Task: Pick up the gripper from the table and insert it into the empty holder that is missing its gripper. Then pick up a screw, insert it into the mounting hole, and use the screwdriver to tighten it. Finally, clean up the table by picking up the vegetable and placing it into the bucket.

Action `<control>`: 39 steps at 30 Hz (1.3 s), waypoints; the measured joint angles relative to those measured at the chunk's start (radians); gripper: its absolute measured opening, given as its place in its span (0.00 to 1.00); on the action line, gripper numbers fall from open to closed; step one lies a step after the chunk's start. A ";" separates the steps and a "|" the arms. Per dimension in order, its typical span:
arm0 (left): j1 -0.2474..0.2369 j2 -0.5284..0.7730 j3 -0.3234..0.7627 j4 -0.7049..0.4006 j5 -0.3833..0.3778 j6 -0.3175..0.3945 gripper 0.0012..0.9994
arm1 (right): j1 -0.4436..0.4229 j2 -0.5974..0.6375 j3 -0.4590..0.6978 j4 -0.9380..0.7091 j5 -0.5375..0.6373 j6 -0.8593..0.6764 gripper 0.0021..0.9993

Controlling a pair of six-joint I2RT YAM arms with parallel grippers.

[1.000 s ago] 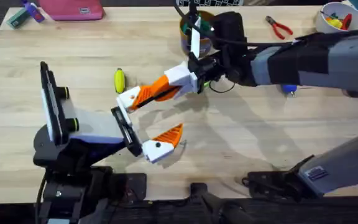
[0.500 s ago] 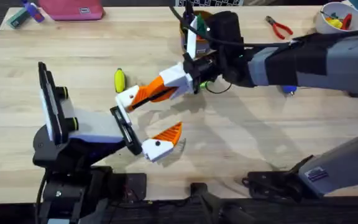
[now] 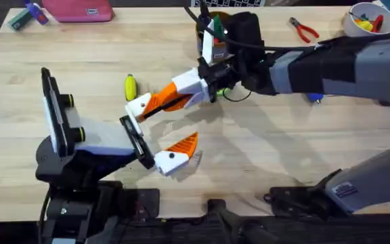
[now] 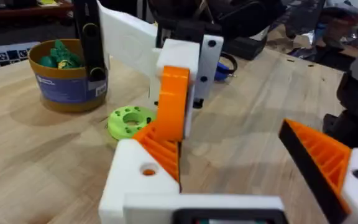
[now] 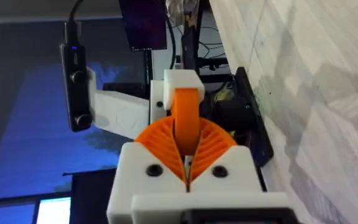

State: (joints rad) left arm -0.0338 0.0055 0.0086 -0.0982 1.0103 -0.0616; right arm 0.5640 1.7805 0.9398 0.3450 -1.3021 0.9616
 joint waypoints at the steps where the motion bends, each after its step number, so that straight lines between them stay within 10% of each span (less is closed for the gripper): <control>1: 0.000 0.000 0.000 0.000 -0.001 0.000 0.99 | 0.000 0.000 0.000 0.005 0.000 0.000 0.01; 12: 0.004 -0.001 0.001 0.002 -0.018 0.023 0.99 | 0.007 0.000 -0.068 0.266 0.030 0.113 0.01; 39: 0.004 -0.001 0.001 0.001 -0.016 0.019 0.99 | 0.006 0.000 -0.072 0.274 0.035 0.184 0.01</control>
State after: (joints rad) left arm -0.0299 0.0044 0.0093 -0.0974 0.9943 -0.0425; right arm 0.5705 1.7805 0.8677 0.6189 -1.2675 1.1454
